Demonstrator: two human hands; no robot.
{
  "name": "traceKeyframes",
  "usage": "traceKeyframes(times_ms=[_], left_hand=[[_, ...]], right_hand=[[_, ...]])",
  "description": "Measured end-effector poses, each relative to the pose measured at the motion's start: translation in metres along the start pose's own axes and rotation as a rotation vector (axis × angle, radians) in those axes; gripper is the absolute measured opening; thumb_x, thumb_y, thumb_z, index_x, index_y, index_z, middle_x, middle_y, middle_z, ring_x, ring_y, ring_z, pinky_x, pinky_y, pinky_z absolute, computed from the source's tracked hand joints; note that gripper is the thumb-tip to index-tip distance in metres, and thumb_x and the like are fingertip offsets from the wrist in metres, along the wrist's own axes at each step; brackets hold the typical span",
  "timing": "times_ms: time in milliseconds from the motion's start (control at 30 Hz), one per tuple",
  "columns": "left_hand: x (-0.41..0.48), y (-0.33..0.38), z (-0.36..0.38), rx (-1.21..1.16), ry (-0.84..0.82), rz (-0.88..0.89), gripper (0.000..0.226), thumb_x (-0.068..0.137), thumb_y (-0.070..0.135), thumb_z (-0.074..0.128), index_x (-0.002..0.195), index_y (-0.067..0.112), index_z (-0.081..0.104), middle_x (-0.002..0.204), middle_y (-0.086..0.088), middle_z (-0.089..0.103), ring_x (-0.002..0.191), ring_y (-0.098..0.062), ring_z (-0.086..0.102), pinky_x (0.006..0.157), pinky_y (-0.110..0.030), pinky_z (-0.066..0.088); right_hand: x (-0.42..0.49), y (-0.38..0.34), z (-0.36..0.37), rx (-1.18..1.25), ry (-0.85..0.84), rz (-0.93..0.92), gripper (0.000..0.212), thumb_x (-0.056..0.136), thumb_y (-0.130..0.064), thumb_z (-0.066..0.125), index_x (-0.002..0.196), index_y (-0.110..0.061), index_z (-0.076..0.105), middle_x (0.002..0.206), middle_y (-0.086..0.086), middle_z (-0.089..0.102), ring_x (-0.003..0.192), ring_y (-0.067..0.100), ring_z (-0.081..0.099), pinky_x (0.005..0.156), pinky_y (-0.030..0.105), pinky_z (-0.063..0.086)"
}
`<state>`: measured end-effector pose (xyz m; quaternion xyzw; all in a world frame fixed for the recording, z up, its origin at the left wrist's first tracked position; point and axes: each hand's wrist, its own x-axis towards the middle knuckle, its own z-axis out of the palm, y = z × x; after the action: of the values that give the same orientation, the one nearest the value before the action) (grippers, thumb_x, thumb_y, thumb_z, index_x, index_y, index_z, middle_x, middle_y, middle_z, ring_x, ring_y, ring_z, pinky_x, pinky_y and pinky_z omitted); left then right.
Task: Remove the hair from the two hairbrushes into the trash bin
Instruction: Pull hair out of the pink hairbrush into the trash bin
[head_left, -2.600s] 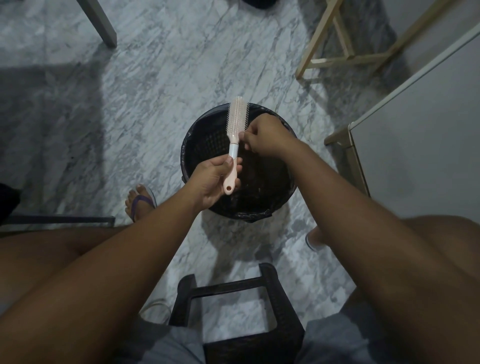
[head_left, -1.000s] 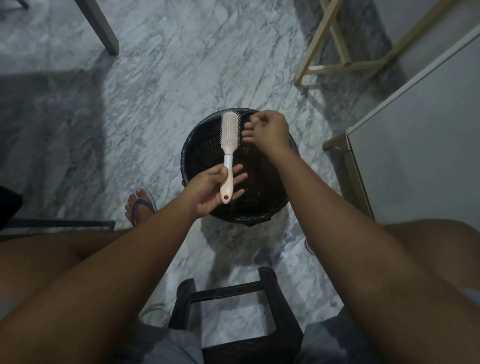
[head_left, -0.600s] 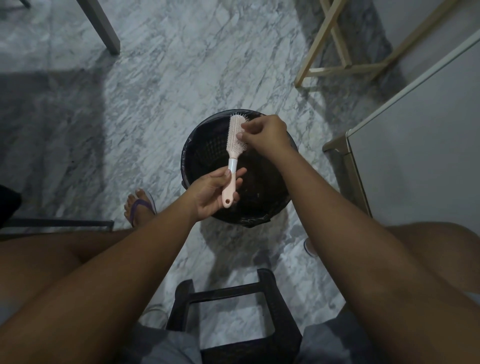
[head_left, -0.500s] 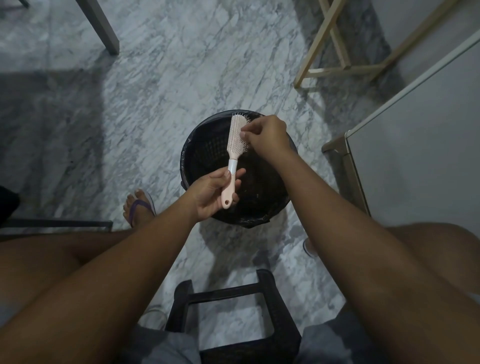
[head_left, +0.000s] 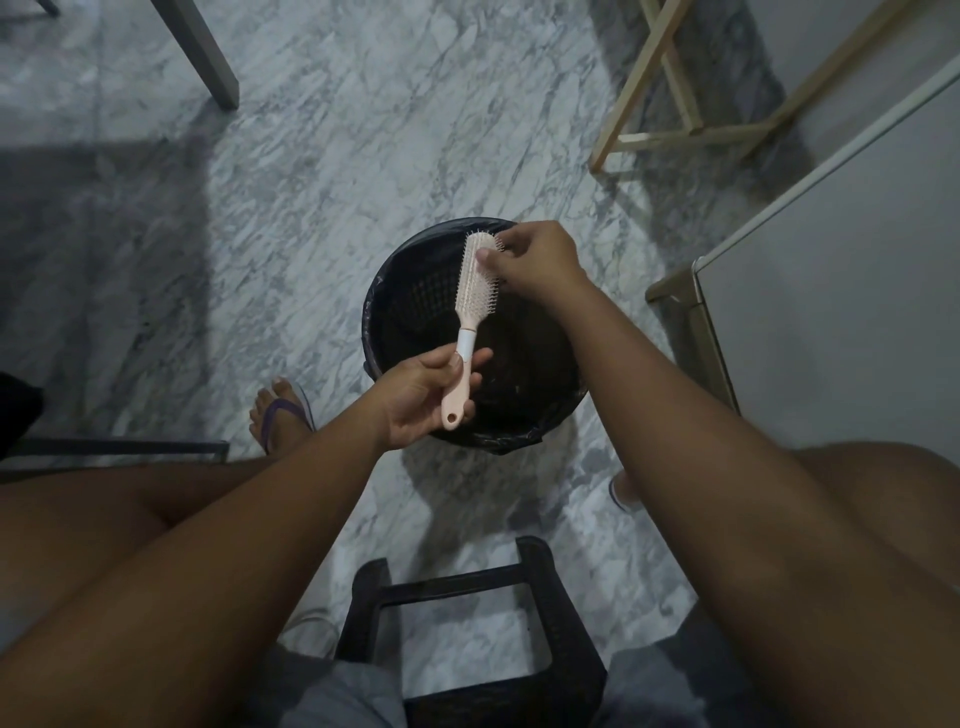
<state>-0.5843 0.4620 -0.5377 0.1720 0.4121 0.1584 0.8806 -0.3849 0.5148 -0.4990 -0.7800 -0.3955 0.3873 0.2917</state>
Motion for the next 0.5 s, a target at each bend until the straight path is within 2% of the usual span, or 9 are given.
traceKeyframes(times_ms=[133,200,300,367,433,500], left_hand=[[-0.004,0.0,-0.007,0.019,-0.03,-0.012,0.033,0.103,0.007,0.046,0.133,0.009,0.058,0.126,0.0,0.07,0.086,-0.012,0.064,0.067,-0.033,0.055],[-0.004,0.001,-0.008,-0.001,-0.049,-0.01,0.033,0.101,0.008,0.048,0.133,0.009,0.059,0.125,0.0,0.07,0.085,-0.012,0.064,0.066,-0.032,0.055],[-0.004,0.002,-0.005,-0.038,-0.08,-0.014,0.037,0.094,0.012,0.053,0.13,0.009,0.06,0.119,-0.001,0.07,0.083,-0.012,0.064,0.065,-0.031,0.055],[-0.003,0.003,-0.003,-0.091,-0.088,-0.018,0.039,0.094,0.012,0.053,0.132,0.008,0.058,0.109,-0.003,0.07,0.079,-0.012,0.064,0.063,-0.03,0.055],[-0.002,0.003,-0.004,-0.119,-0.081,-0.017,0.042,0.095,0.012,0.051,0.137,0.009,0.054,0.102,-0.003,0.072,0.076,-0.013,0.064,0.062,-0.029,0.055],[-0.002,0.003,-0.005,-0.101,-0.068,-0.02,0.043,0.098,0.012,0.048,0.141,0.008,0.051,0.098,-0.002,0.073,0.075,-0.013,0.063,0.061,-0.029,0.055]], right_hand=[[0.002,0.0,-0.011,-0.015,0.015,-0.023,0.01,0.087,-0.018,0.074,0.089,-0.008,0.075,0.075,0.01,0.074,0.064,0.018,0.072,0.071,0.034,0.063],[0.002,-0.002,-0.015,0.055,-0.012,0.001,0.013,0.094,-0.01,0.064,0.082,-0.007,0.069,0.072,0.012,0.07,0.058,0.016,0.068,0.064,0.031,0.063],[0.002,-0.008,-0.015,0.15,-0.011,0.041,0.017,0.102,-0.007,0.046,0.093,-0.003,0.06,0.076,0.015,0.068,0.056,0.017,0.068,0.06,0.035,0.062],[0.001,-0.011,-0.015,0.256,0.007,0.08,0.017,0.106,-0.011,0.035,0.105,-0.002,0.049,0.077,0.014,0.068,0.055,0.019,0.068,0.051,0.031,0.06],[0.0,-0.01,-0.014,0.26,0.025,0.069,0.016,0.106,-0.016,0.035,0.105,-0.005,0.048,0.083,0.014,0.069,0.061,0.02,0.069,0.051,0.03,0.059],[0.0,-0.006,-0.014,0.053,0.039,-0.033,0.012,0.099,-0.021,0.051,0.098,-0.013,0.06,0.087,0.008,0.071,0.071,0.019,0.07,0.064,0.037,0.063]])
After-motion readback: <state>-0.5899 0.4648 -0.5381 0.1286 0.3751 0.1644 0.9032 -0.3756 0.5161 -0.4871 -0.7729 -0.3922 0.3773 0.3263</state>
